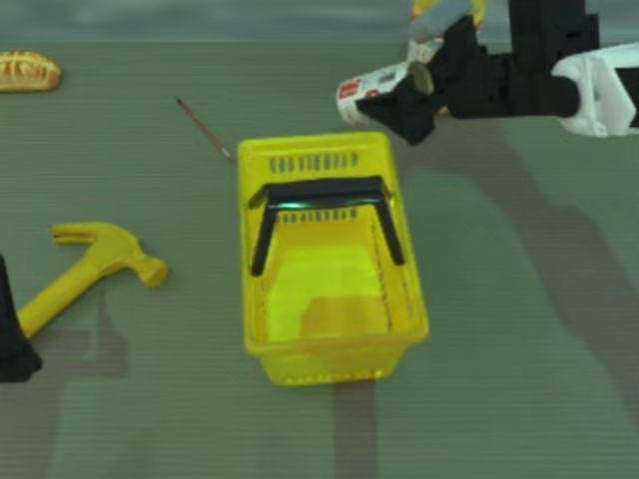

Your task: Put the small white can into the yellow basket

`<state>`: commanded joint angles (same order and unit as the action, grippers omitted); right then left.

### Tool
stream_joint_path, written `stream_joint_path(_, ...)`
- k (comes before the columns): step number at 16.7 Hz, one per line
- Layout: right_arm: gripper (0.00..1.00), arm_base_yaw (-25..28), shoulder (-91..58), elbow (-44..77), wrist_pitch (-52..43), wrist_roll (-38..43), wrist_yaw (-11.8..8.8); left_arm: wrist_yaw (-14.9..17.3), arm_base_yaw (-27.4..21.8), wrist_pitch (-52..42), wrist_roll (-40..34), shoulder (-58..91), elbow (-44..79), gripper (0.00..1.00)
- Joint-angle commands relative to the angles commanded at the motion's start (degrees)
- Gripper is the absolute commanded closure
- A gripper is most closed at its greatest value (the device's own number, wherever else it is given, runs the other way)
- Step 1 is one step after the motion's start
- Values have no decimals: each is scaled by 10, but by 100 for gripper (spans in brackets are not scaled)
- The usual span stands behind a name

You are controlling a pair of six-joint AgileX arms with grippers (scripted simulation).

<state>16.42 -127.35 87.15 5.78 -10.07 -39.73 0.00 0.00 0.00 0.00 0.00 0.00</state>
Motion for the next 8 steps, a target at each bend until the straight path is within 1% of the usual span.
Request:
stream_joint_path(2,100,6,14,-33,115,35,-65,0,0,0,0,0,0,0)
stream_joint_path(4,100,12,29,-62,216,66,-125,0,0,0,0,0,0,0)
stream_joint_path(6,100,16,46,-86,298,90,-175,0,0,0,0,0,0,0)
stream_joint_path(8,100,20,62,-102,356,107,-214,0,0,0,0,0,0,0)
